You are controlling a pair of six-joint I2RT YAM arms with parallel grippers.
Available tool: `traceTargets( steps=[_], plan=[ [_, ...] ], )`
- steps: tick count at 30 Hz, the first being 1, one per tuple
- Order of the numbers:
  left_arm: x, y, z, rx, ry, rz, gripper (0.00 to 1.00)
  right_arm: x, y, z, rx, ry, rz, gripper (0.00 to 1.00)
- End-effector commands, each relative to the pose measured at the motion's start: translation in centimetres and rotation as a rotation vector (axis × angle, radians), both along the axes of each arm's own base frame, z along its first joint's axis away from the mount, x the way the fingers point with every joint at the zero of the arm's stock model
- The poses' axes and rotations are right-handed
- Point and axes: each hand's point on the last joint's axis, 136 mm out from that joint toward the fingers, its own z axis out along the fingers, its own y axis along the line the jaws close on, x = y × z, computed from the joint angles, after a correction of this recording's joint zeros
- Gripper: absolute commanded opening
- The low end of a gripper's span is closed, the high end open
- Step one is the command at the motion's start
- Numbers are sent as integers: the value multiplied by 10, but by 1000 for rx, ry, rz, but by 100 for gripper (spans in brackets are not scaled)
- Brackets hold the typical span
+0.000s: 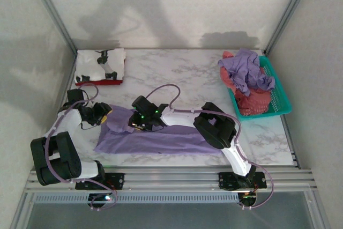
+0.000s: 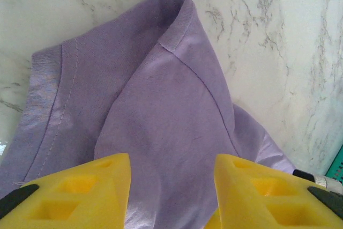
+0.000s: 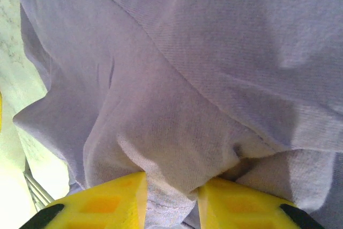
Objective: Fold and stack the t-shirts
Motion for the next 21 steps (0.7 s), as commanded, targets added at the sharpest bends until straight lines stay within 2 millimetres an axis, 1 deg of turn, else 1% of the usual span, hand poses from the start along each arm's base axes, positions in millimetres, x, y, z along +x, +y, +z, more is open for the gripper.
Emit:
traceTargets(
  steps=[1,3,5,8,11,13,16,18,21],
  plan=[
    [-5,2,-4,11,22,-10,44,-5,8,0,15,26,14,35],
    [-5,2,-4,12,22,-9,44,-6,7,-2,10,23,12,37],
    [-6,3,-4,14,22,-8,45,-5,6,-4,6,19,12,35],
    [-6,3,-5,15,23,-10,44,-3,9,0,31,29,22,26],
    [-8,8,2,65,24,-30,45,1,6,14,47,16,28,13],
    [-9,17,12,130,26,-29,45,4,1,25,51,1,32,6],
    [-9,23,22,173,30,-42,46,8,-3,38,62,-8,38,3],
    [-11,23,24,178,38,-58,46,11,-3,44,72,-11,42,1],
    [-14,21,21,177,58,-74,45,18,-5,48,82,-14,40,1]
  ],
)
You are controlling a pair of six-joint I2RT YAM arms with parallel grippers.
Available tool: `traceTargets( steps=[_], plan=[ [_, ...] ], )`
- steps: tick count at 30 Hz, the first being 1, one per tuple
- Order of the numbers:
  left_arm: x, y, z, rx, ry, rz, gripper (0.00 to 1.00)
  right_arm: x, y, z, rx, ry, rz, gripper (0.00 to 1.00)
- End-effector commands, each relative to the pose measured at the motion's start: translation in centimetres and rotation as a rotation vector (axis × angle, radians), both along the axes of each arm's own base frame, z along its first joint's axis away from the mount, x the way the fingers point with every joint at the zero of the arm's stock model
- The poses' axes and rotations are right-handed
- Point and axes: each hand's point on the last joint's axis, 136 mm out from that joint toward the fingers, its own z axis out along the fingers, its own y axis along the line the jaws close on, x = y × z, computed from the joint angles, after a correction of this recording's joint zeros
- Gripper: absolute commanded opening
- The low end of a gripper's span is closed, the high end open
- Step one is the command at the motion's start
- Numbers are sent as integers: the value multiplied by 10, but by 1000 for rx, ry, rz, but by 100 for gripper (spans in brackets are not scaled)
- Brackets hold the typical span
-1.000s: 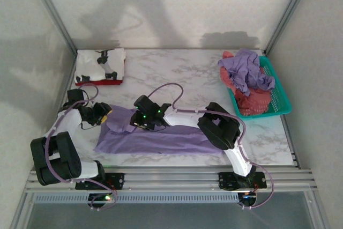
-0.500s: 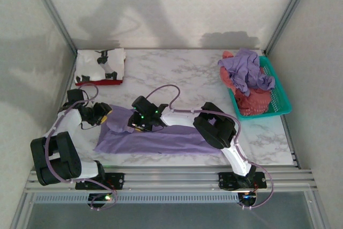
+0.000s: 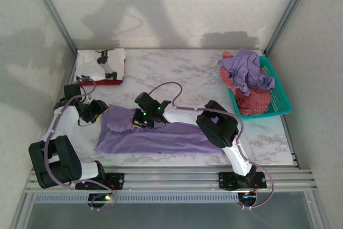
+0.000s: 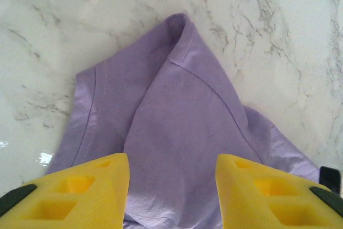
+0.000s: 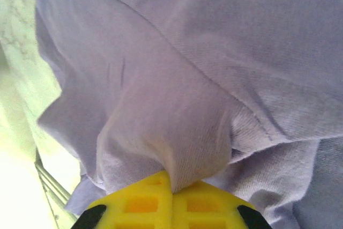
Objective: Fold and stack the t-shirts
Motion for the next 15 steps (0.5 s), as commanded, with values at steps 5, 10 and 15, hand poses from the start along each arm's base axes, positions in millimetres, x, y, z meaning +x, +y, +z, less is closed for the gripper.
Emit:
traceTargets(
  steps=[5,10,15],
  plan=[
    [-13,-10,-10,-34,61,-54,46,26,-4,39,60,-48,3,2],
    [-15,-28,-21,-77,88,-103,47,49,-4,30,49,-31,11,6],
    [-16,-39,-23,-89,85,-119,46,68,-10,27,27,-44,-2,19]
  ],
)
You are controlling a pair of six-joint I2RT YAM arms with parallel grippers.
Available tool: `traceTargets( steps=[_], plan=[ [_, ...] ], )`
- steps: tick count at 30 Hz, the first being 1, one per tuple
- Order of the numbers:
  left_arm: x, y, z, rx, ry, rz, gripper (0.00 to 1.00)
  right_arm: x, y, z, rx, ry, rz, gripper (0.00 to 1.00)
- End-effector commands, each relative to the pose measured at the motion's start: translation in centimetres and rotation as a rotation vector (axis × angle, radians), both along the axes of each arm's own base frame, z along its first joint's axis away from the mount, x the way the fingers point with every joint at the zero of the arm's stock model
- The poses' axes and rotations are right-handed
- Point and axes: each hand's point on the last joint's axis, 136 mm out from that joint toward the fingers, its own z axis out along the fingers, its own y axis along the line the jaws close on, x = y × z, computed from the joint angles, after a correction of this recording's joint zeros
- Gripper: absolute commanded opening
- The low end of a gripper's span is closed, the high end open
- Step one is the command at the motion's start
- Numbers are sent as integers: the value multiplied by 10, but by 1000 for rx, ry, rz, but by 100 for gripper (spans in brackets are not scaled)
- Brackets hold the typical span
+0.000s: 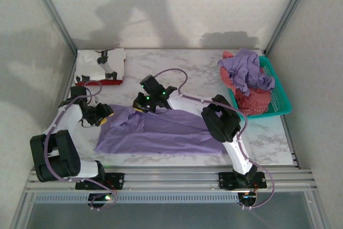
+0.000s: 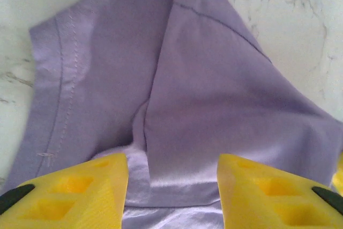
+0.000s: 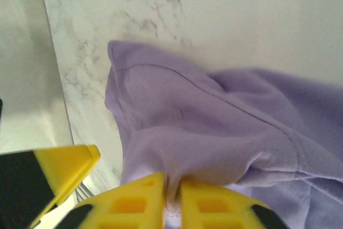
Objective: Fold and stack the t-shirts
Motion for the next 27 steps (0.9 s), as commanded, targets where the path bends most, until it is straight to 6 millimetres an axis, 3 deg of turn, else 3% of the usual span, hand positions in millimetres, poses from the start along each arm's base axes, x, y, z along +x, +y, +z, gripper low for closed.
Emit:
traceTargets(
  steps=[1,5,11,16,23,27],
  plan=[
    [-4,-13,-1,-34,-2,-27,45,4,-5,-13,-43,19,22,19],
    [-6,-23,-1,-41,-12,-34,45,12,-6,-16,-40,28,25,21],
    [-11,-25,3,-27,-31,-17,38,6,-10,-11,-45,28,44,27],
    [-21,-18,-8,34,-2,4,41,-3,-13,-11,-36,43,58,30],
    [-25,-39,-22,-75,3,-21,40,-11,-17,-14,-43,49,73,31],
    [-21,-39,-25,-70,3,-18,40,-14,-18,-9,-32,46,74,31]
  ],
)
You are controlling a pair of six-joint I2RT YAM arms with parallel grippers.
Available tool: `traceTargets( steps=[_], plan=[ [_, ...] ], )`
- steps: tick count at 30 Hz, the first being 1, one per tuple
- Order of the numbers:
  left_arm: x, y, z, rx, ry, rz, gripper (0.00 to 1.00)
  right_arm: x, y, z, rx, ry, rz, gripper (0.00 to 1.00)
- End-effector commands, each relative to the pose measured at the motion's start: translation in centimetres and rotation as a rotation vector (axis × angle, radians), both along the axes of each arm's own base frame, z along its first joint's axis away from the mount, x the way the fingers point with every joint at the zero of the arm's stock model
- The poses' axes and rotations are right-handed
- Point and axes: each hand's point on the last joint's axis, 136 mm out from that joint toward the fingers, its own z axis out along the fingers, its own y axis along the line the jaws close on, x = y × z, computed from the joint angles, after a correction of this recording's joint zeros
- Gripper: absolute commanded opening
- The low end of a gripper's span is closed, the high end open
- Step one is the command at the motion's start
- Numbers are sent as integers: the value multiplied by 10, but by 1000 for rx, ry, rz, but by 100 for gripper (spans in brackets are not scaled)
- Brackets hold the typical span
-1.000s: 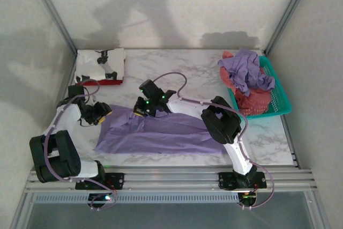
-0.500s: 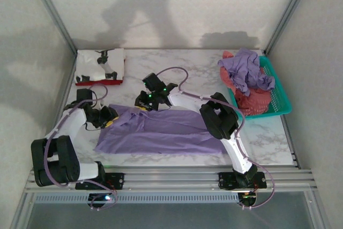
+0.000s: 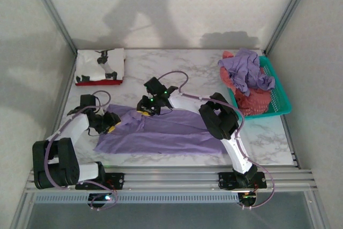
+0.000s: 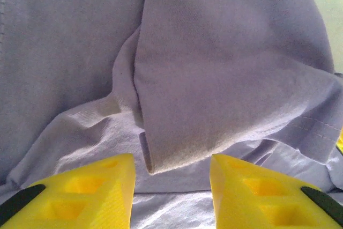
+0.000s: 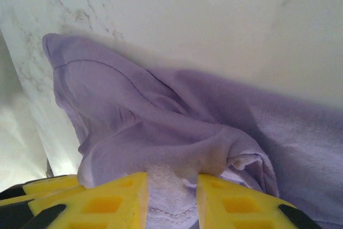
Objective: Fold and stack the t-shirts
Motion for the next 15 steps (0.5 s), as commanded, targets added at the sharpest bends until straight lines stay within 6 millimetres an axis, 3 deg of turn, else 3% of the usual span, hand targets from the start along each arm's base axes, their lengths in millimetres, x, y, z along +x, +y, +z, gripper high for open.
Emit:
traceTargets(
  steps=[1,9,15],
  plan=[
    [8,-5,0,-29,-26,4,39,-9,2,29,53,-30,29,31],
    [25,-8,7,-64,-62,3,26,-14,-5,29,78,-45,10,34],
    [31,-5,15,-46,-66,-10,16,-21,12,21,165,10,53,35]
  ],
)
